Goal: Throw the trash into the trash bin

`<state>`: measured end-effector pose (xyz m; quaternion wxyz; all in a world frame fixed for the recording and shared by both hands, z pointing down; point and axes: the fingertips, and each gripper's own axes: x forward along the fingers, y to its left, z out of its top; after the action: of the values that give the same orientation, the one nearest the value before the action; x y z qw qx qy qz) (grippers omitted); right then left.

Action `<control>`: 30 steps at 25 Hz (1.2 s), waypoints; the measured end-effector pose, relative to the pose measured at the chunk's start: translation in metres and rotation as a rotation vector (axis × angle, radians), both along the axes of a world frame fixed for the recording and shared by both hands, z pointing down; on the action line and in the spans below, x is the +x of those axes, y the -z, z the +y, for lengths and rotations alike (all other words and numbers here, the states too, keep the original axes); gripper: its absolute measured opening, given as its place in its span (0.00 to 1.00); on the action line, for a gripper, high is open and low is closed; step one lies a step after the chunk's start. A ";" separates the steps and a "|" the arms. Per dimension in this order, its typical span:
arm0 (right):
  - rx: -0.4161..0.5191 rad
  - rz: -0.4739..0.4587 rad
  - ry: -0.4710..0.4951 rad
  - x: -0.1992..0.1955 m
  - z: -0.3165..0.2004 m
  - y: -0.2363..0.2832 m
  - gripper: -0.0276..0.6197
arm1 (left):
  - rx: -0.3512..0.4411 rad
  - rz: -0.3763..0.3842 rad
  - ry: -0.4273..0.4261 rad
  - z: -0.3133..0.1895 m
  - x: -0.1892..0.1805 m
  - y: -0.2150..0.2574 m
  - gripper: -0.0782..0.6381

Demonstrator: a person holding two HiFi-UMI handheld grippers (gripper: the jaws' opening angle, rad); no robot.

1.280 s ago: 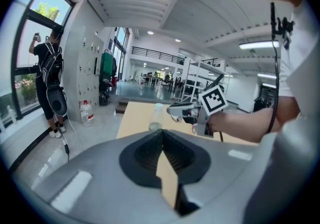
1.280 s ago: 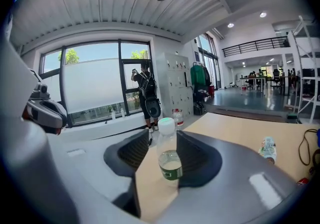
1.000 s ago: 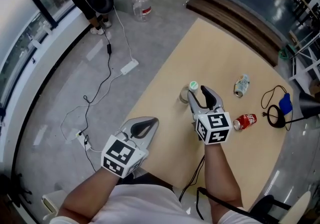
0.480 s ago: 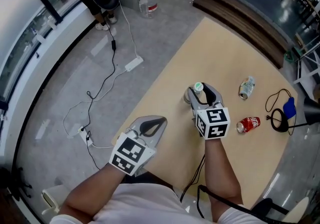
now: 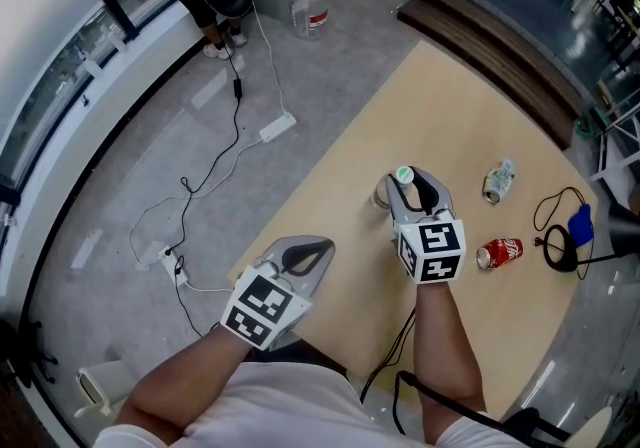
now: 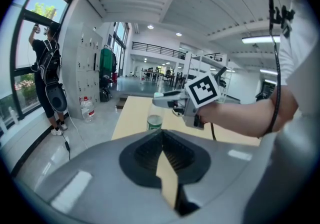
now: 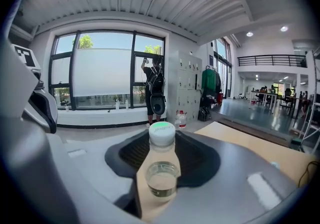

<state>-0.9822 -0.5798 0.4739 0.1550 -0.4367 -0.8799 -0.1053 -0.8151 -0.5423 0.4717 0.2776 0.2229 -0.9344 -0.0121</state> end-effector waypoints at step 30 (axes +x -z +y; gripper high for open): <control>-0.111 0.083 0.481 0.208 0.176 0.069 0.28 | 0.120 -0.193 0.593 0.218 0.180 0.041 0.11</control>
<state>-0.7743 -0.4036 0.4044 0.1374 -0.6455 -0.7478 -0.0726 -0.6348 -0.3247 0.4303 0.1585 -0.0429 -0.9783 -0.1266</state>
